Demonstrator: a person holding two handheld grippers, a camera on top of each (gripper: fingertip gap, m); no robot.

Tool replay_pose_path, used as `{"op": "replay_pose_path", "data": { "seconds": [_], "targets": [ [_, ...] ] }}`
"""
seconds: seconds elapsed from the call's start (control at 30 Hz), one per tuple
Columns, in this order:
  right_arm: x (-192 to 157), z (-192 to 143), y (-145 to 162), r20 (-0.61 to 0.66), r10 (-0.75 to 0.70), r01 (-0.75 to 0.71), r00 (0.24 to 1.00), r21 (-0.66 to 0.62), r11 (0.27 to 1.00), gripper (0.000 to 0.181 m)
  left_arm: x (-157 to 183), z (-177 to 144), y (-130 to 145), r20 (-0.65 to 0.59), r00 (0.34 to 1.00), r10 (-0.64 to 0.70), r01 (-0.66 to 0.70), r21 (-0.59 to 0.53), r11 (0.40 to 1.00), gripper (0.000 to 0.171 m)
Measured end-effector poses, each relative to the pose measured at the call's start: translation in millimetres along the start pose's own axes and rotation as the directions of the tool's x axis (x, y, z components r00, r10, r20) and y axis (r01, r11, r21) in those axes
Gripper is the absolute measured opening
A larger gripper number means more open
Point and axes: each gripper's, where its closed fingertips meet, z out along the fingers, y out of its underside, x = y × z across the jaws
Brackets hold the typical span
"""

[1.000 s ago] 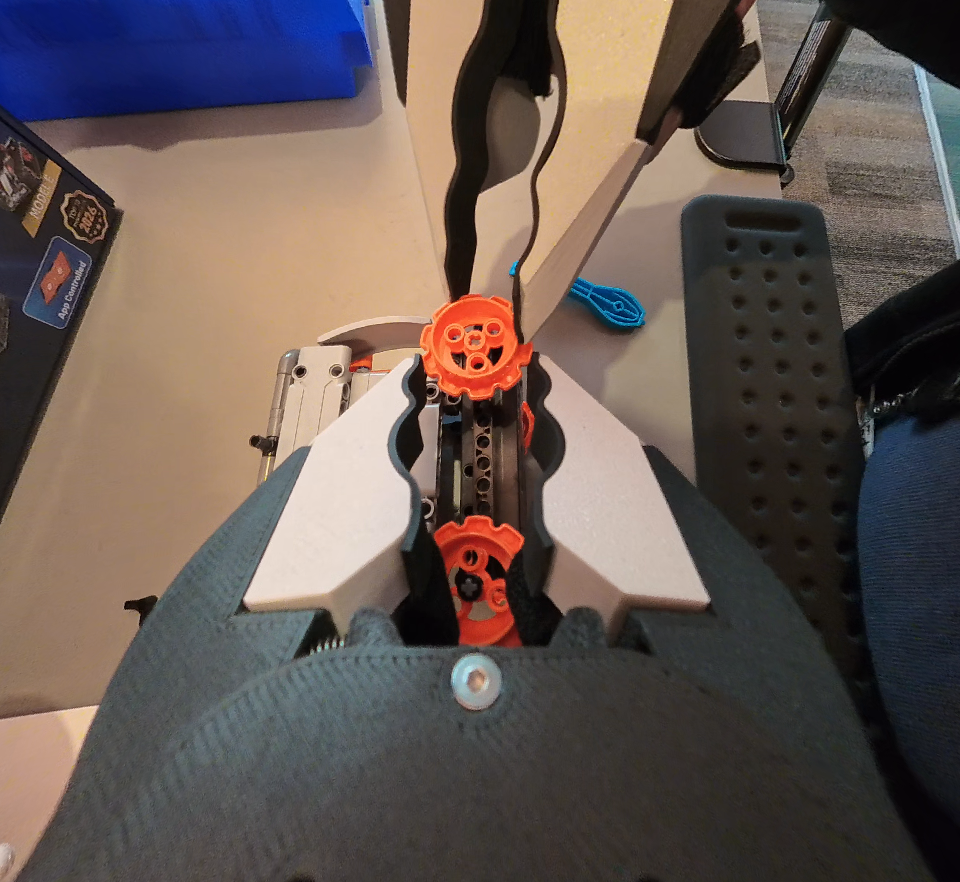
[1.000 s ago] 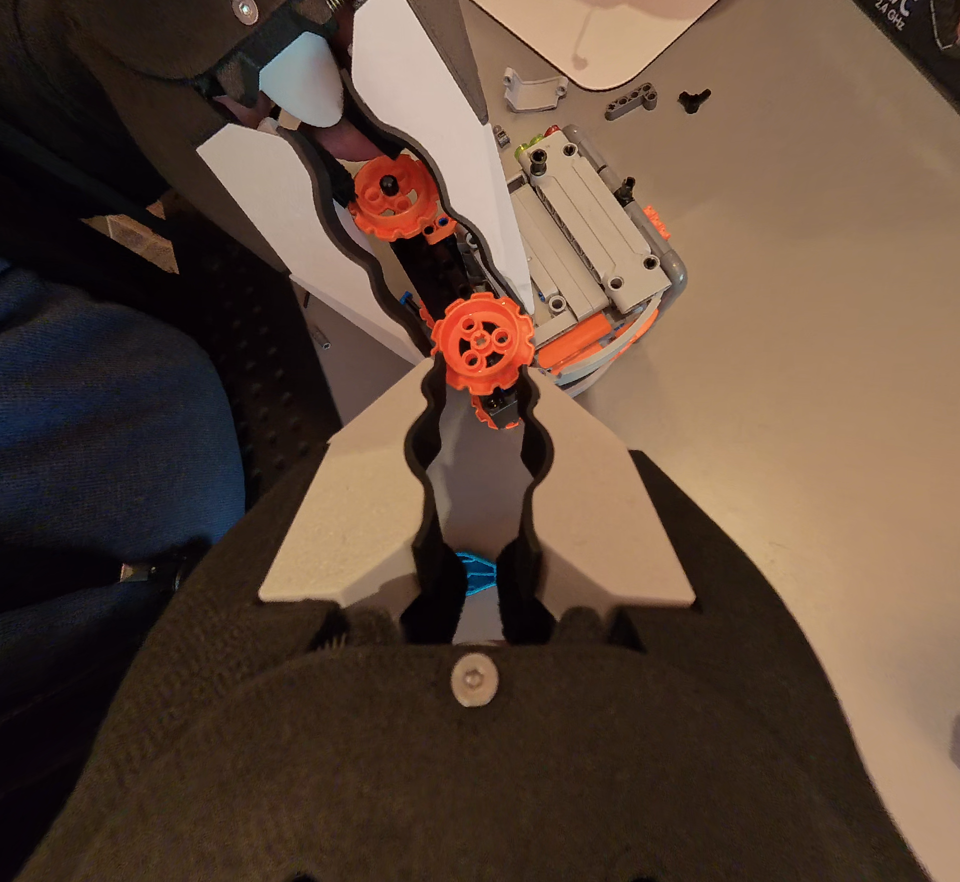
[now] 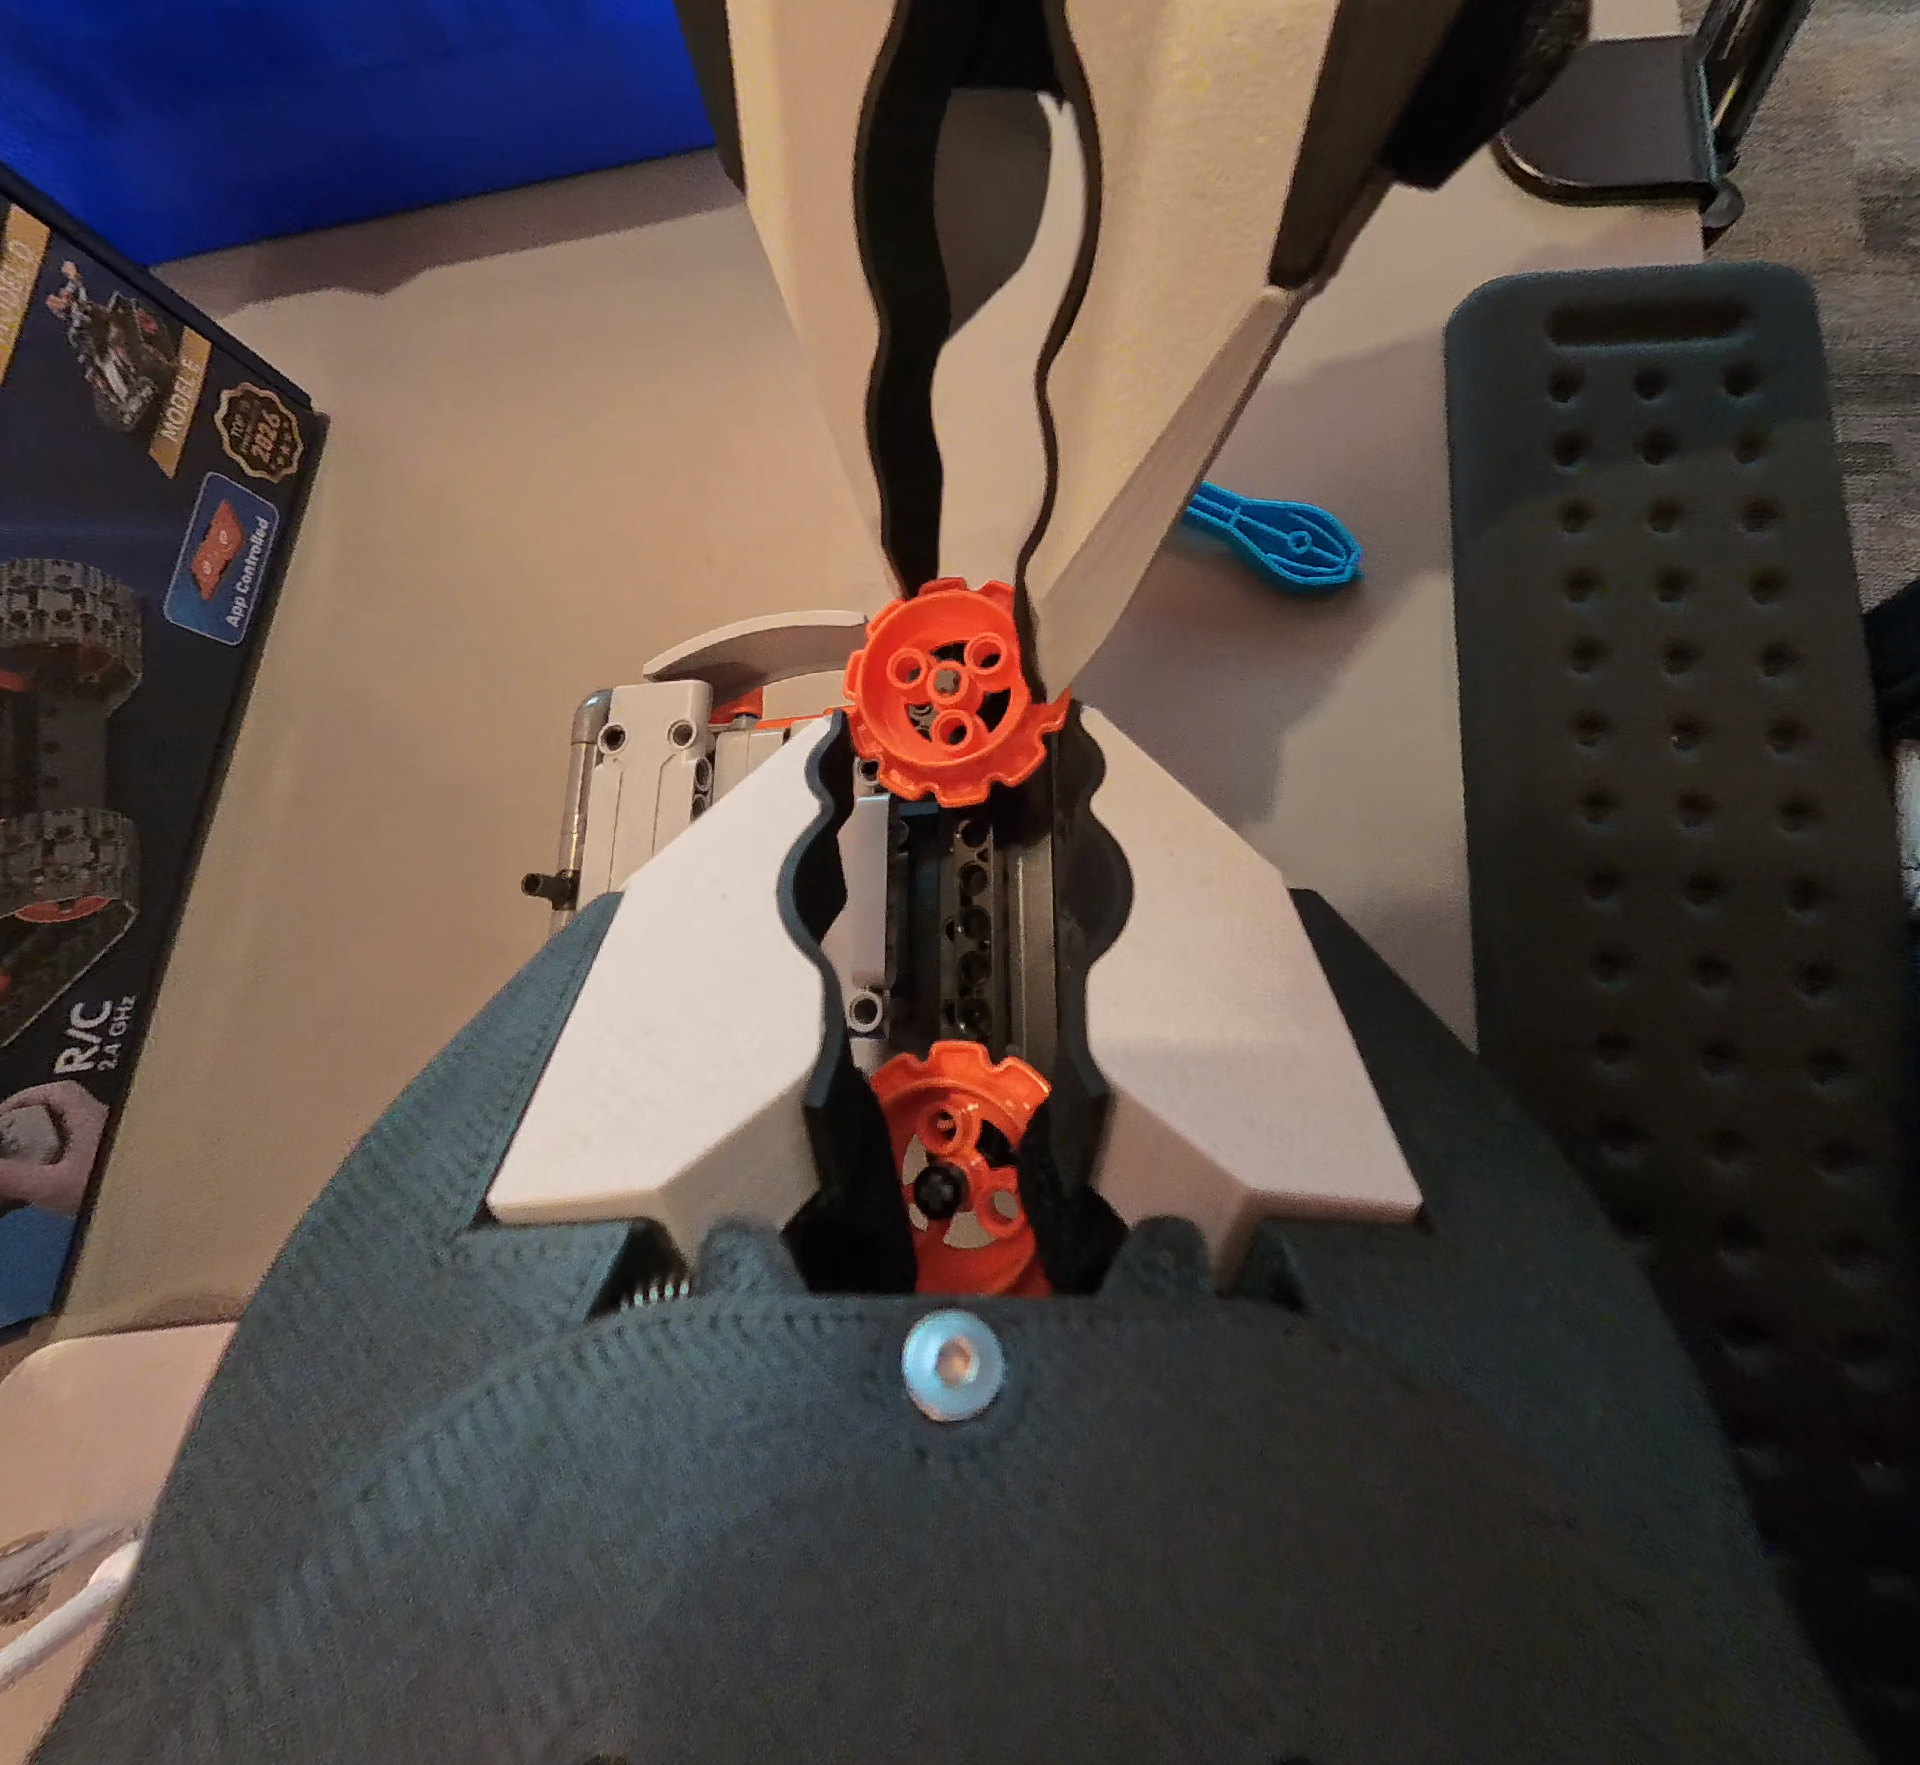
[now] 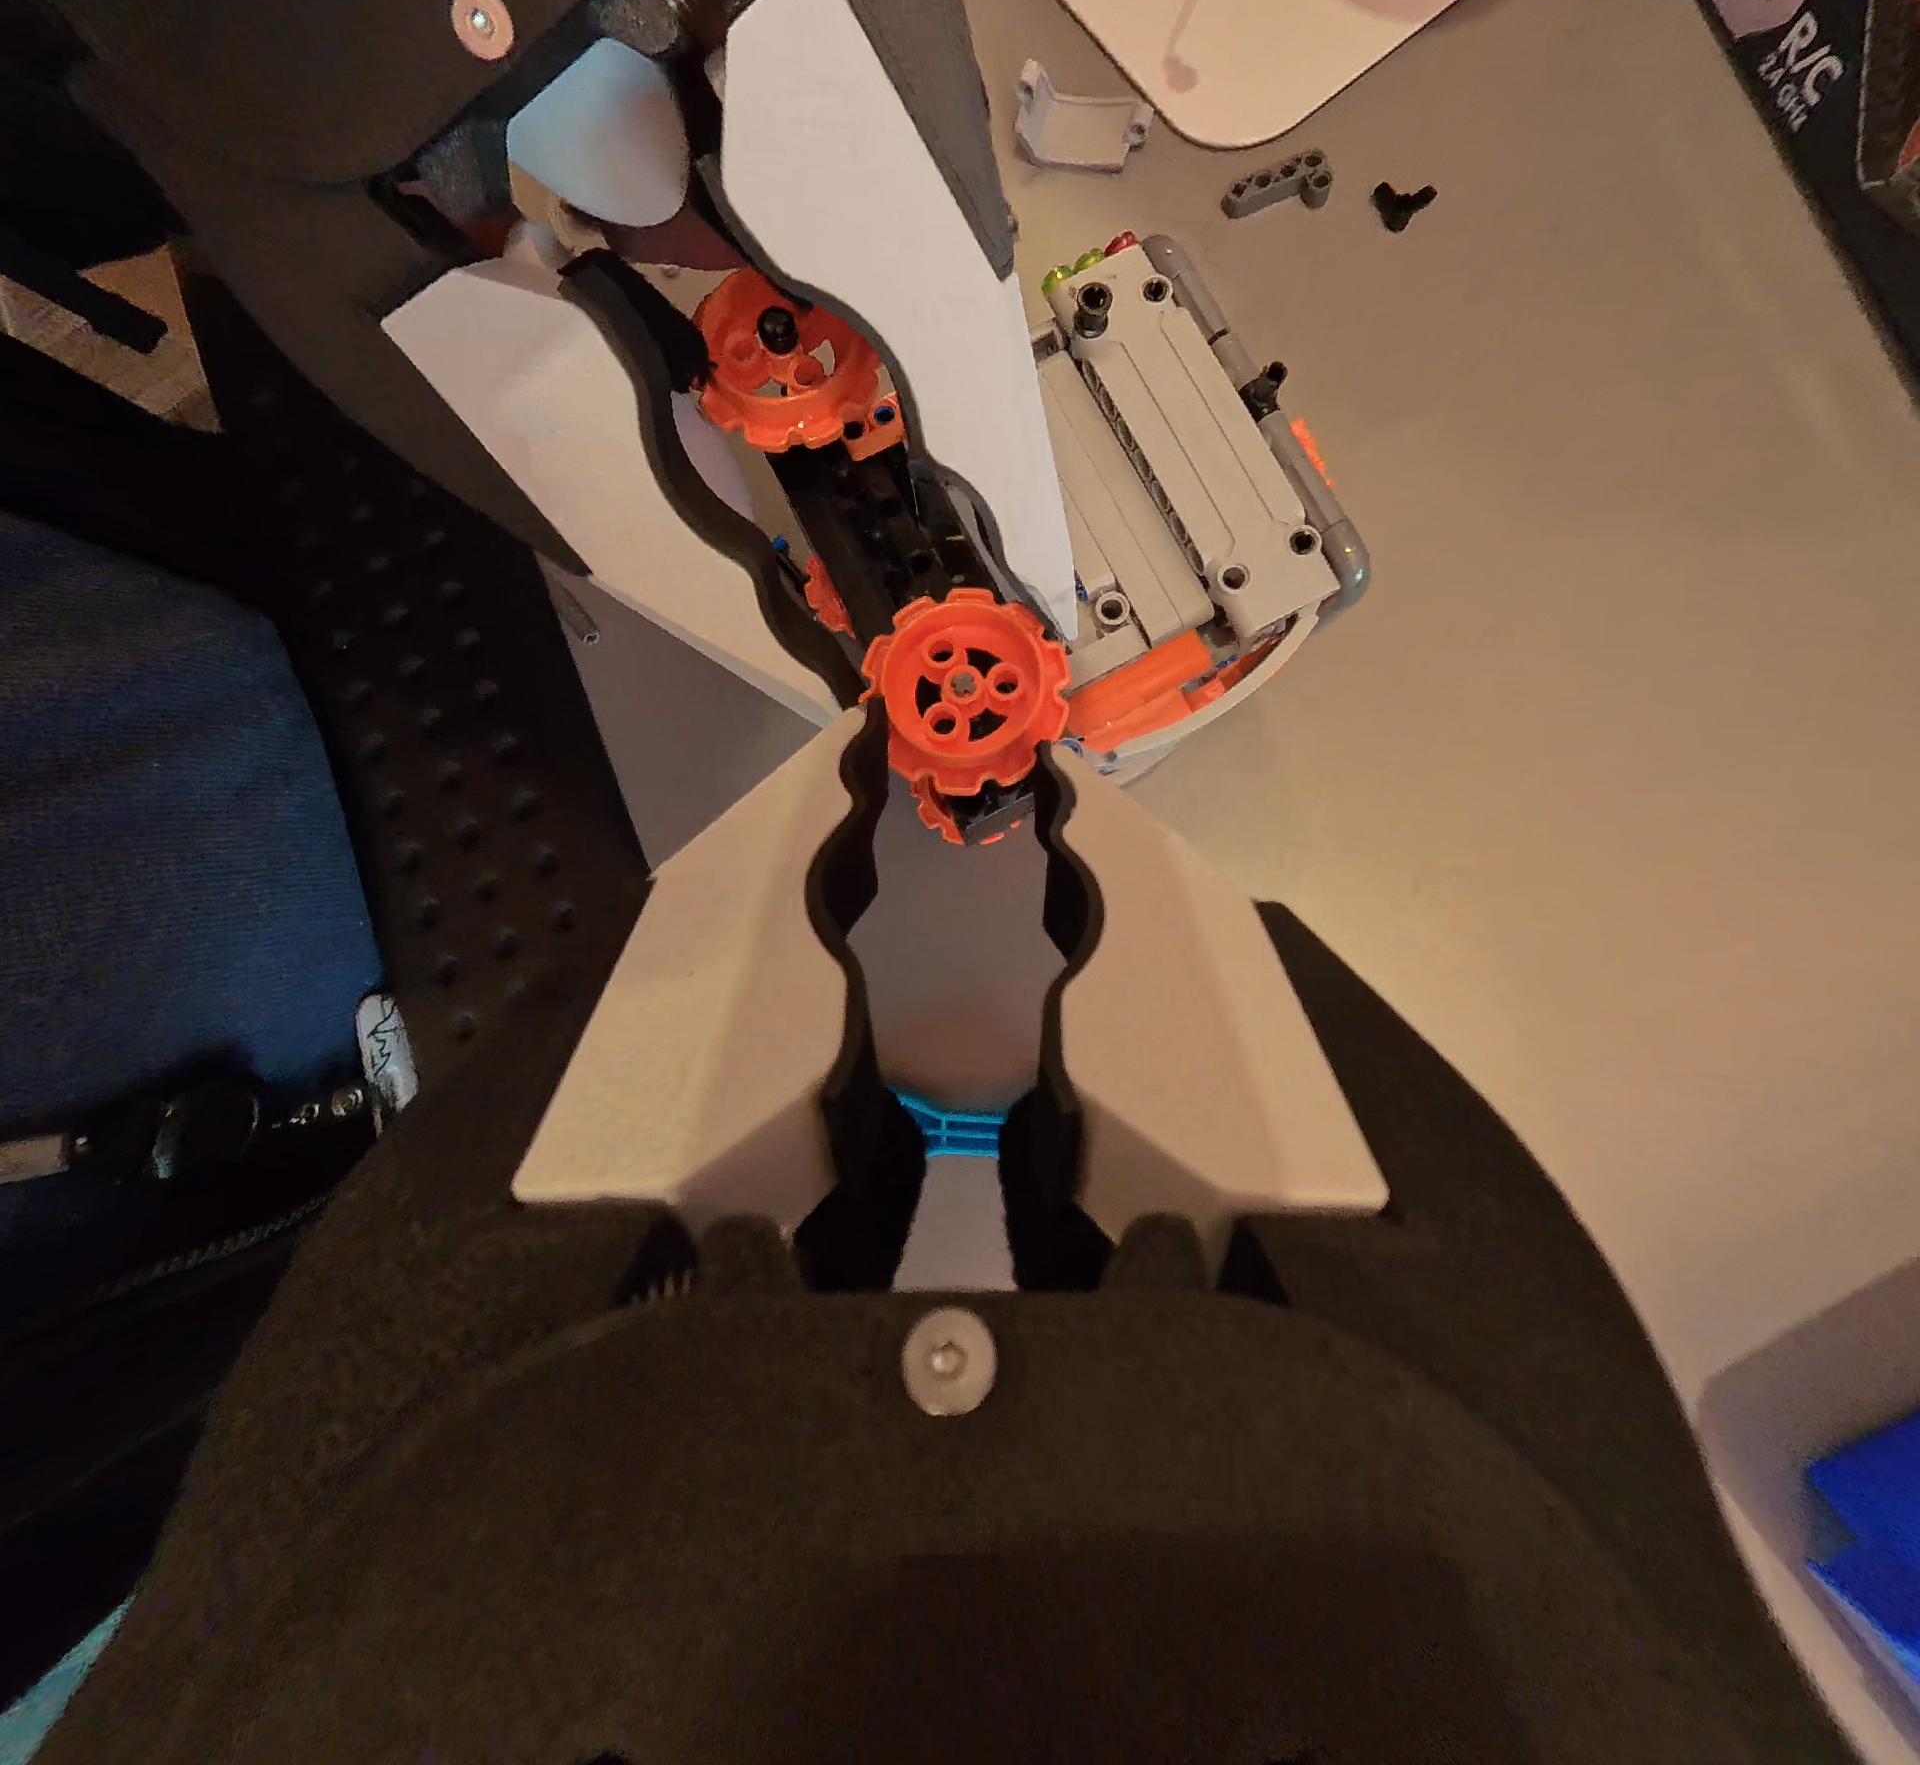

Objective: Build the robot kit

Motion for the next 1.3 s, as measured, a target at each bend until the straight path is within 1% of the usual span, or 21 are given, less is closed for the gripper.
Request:
{"op": "replay_pose_path", "data": {
  "seconds": [0.03, 0.07, 0.1, 0.13, 0.17, 0.2, 0.27, 0.3, 0.37, 0.43, 0.57, 0.87, 0.93, 1.1, 1.27, 1.3],
  "targets": [
    [0.3, -1.4, -1.0, -0.010, 0.000, 0.000, 1.000, 0.022, 1.000, 0.028, 0.5, -1.1, -0.1, -0.010, 1.000, 0.000, 0.000, 0.009, 1.000, 0.039],
    [1.8, -4.3, -1.8, -0.013, 0.005, -0.005, 1.000, 0.047, 0.999, 0.026, 0.0, -1.2, -0.2, -0.012, 1.000, -0.007, 0.007, 0.017, 1.000, 0.039],
    [5.1, -7.3, -1.2, -0.022, 0.014, -0.012, 1.000, 0.060, 0.998, 0.035, -0.5, -0.5, 0.6, -0.011, 1.000, -0.017, 0.017, 0.016, 1.000, 0.040],
    [6.3, -9.2, -1.2, -0.026, 0.005, -0.003, 1.000, 0.074, 0.997, 0.035, -0.8, 0.2, 3.3, -0.013, 1.000, -0.020, 0.020, 0.005, 1.000, 0.050],
    [3.9, -10.3, -3.1, -0.017, -0.012, 0.014, 1.000, 0.097, 0.995, 0.034, -0.9, -0.6, 5.8, -0.017, 1.000, -0.021, 0.021, 0.001, 1.000, 0.052],
    [2.7, -10.1, -4.2, -0.014, -0.021, 0.022, 1.000, 0.105, 0.994, 0.034, 0.7, -2.7, 7.9, -0.031, 0.999, -0.025, 0.025, 0.002, 1.000, 0.050],
    [3.8, -6.5, -4.5, -0.026, -0.050, 0.052, 0.998, 0.092, 0.994, 0.037, 0.9, -9.3, 4.2, -0.037, 0.998, -0.044, 0.045, 0.046, 0.998, 0.048],
    [2.1, -4.2, -5.5, -0.008, -0.057, 0.058, 0.998, 0.094, 0.994, 0.036, 0.3, -11.3, 2.5, -0.035, 0.998, -0.049, 0.051, 0.056, 0.997, 0.048],
    [1.0, -0.5, -6.7, 0.011, -0.072, 0.071, 0.997, 0.088, 0.994, 0.030, 0.7, -12.7, -0.7, -0.045, 0.998, -0.053, 0.056, 0.072, 0.996, 0.040],
    [-0.2, 1.0, -7.9, 0.022, -0.088, 0.086, 0.996, 0.084, 0.993, 0.028, 0.2, -11.2, -1.5, -0.050, 0.997, -0.056, 0.060, 0.076, 0.995, 0.034],
    [-0.6, 1.8, -7.3, 0.036, -0.096, 0.093, 0.995, 0.072, 0.993, 0.029, -0.2, -10.6, -0.9, -0.051, 0.997, -0.058, 0.061, 0.065, 0.996, 0.033],
    [-1.8, 3.1, -5.0, 0.029, -0.096, 0.095, 0.995, 0.034, 0.995, 0.028, 1.4, -8.9, 0.7, -0.031, 1.000, 0.002, -0.002, -0.003, 1.000, 0.031],
    [-1.8, 3.0, -4.4, 0.024, -0.102, 0.101, 0.995, 0.022, 0.995, 0.028, 1.6, -7.9, 0.3, -0.026, 1.000, 0.002, -0.002, 0.004, 1.000, 0.031],
    [-3.4, 4.6, -6.2, 0.020, -0.110, 0.110, 0.994, 0.018, 0.994, 0.028, 2.2, -9.3, 3.2, -0.017, 1.000, 0.004, -0.004, -0.021, 1.000, 0.031],
    [-5.6, 2.5, -8.3, 0.041, -0.083, 0.080, 0.996, 0.058, 0.995, 0.029, 2.2, -12.0, 1.8, -0.035, 0.999, -0.041, 0.042, 0.033, 0.999, 0.033],
    [-8.3, 1.0, -10.1, 0.047, -0.080, 0.076, 0.996, 0.072, 0.994, 0.035, 4.1, -14.2, 2.1, -0.040, 0.998, -0.049, 0.051, 0.049, 0.997, 0.037]
  ]
}}
